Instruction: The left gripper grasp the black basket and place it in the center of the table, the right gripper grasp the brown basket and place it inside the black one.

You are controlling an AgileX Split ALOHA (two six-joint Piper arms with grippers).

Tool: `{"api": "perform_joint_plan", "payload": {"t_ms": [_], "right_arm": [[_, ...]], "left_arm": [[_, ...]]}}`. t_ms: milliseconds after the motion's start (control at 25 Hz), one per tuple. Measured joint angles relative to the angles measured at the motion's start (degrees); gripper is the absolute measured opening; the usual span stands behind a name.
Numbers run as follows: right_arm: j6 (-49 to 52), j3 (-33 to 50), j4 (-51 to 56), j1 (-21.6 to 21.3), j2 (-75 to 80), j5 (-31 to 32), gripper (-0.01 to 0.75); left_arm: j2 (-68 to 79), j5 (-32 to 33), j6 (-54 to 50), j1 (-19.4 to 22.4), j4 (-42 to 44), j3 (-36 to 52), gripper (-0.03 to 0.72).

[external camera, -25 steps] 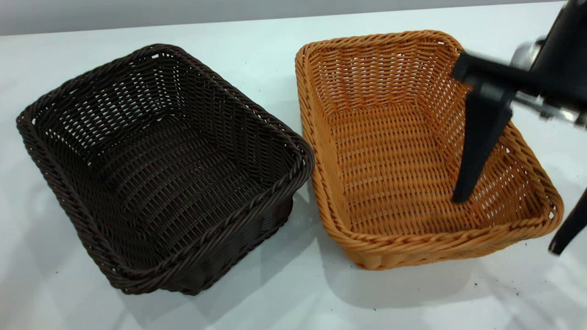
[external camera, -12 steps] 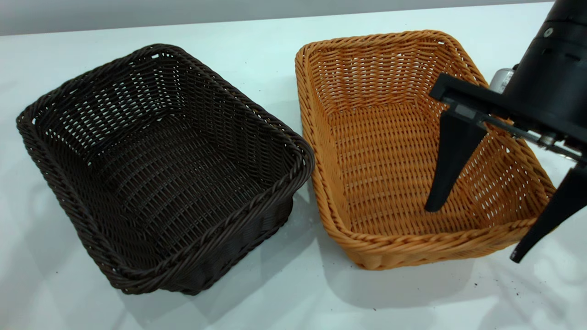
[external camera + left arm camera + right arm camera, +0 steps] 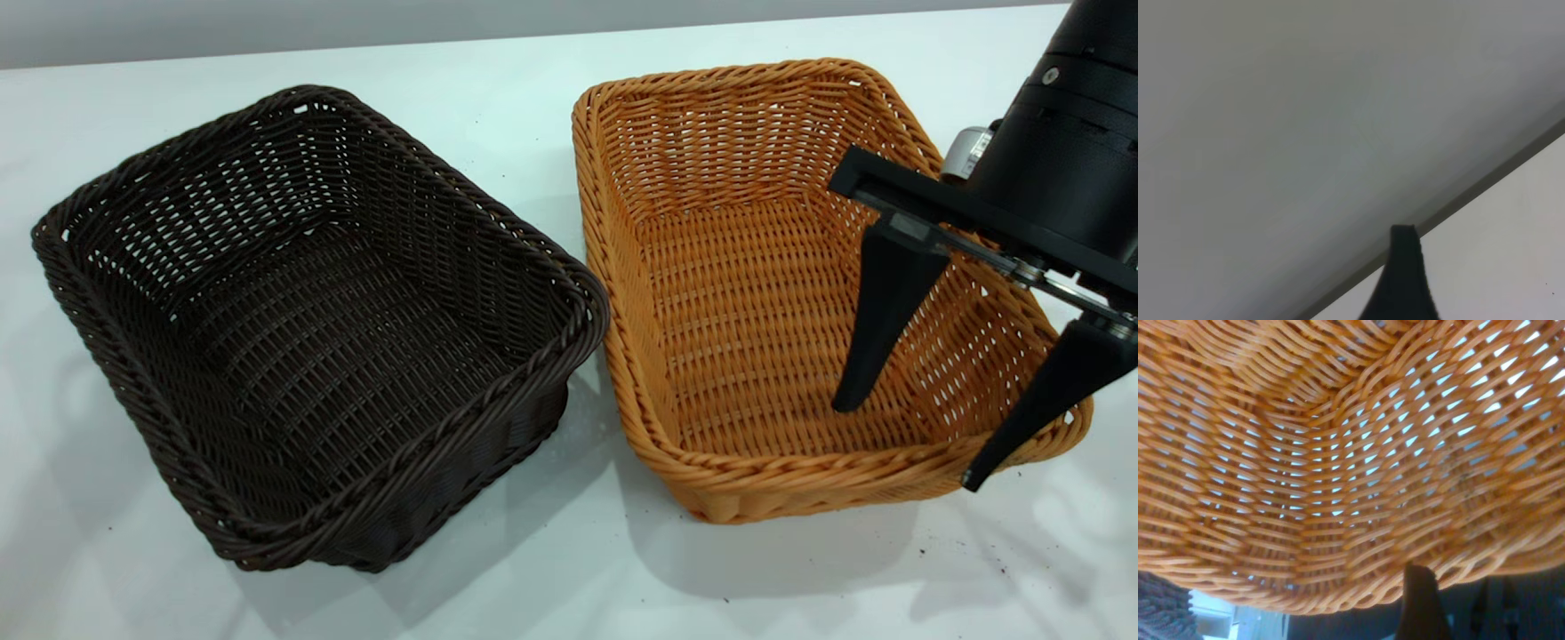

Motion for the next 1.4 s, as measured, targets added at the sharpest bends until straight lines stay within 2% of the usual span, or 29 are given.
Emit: {"api": "perform_joint_plan", "payload": {"t_ms": [680, 1080, 1400], "right_arm": [[-2.3, 0.0, 1.0, 0.0, 4.5, 2.3, 0.446], [-3.4, 0.0, 0.0, 0.0, 4.6, -2.5, 0.446], [-7.1, -1.4, -0.6, -0.2, 4.5, -12.3, 0.446]], "left_arm": [[0.0, 0.0, 0.0, 0.0, 0.0, 0.0, 0.521], [0.0, 0.0, 0.1, 0.0, 0.0, 0.0, 0.521], [0.0, 0.4, 0.1, 0.0, 0.0, 0.0, 0.521]]}}
